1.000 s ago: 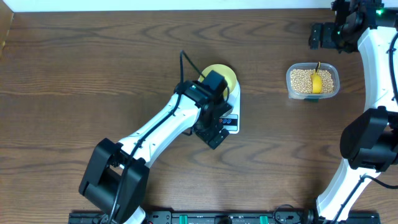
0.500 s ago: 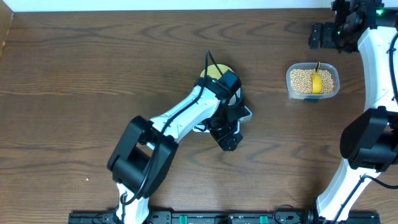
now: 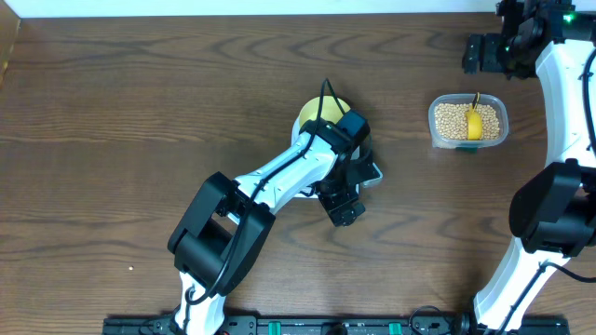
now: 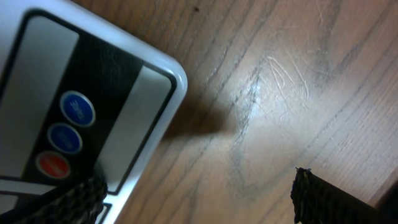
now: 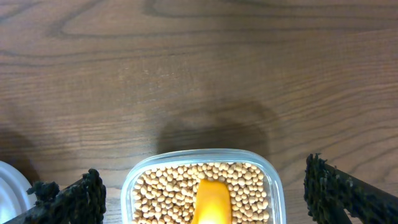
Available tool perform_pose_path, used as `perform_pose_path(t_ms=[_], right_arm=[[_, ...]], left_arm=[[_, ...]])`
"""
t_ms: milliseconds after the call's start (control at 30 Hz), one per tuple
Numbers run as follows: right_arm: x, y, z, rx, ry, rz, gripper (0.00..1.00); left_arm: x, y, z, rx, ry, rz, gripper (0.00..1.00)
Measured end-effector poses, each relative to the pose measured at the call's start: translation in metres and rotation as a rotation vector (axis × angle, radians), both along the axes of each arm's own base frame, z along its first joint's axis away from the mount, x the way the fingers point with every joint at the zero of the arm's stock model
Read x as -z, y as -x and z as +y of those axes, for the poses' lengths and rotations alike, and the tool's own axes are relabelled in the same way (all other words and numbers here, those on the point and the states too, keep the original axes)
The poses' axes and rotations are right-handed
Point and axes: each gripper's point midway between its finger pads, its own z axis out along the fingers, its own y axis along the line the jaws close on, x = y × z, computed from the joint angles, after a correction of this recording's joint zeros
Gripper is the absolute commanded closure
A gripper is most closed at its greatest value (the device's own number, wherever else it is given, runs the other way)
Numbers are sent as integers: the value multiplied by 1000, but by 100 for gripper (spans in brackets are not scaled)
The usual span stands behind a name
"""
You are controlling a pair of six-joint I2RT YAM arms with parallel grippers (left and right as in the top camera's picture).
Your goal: Scoop item into bowl and weigh 50g on scale
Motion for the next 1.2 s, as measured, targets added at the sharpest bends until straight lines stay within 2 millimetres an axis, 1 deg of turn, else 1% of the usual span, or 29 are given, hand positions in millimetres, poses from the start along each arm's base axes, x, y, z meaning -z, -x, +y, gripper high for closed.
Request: perform_pose_path(t_ms=[133,233,367,667,867,1200], right_arm=[[0,0,0,0,0,0,1],[0,0,0,0,0,0,1],[0,0,0,0,0,0,1],[0,0,0,0,0,0,1],[0,0,0,0,0,0,1],[0,0,0,0,0,0,1]], left_arm=[[0,-10,-4,2,25,-37,2],[-1,-16,-3,-4,28,-51,2],[-2,-13,2,0,4,-39,3],[-1,-1,0,71,12,-11,2],[-1,-2,-4,94,16,-16,2],[0,-2,-4,96,14,-13,2]])
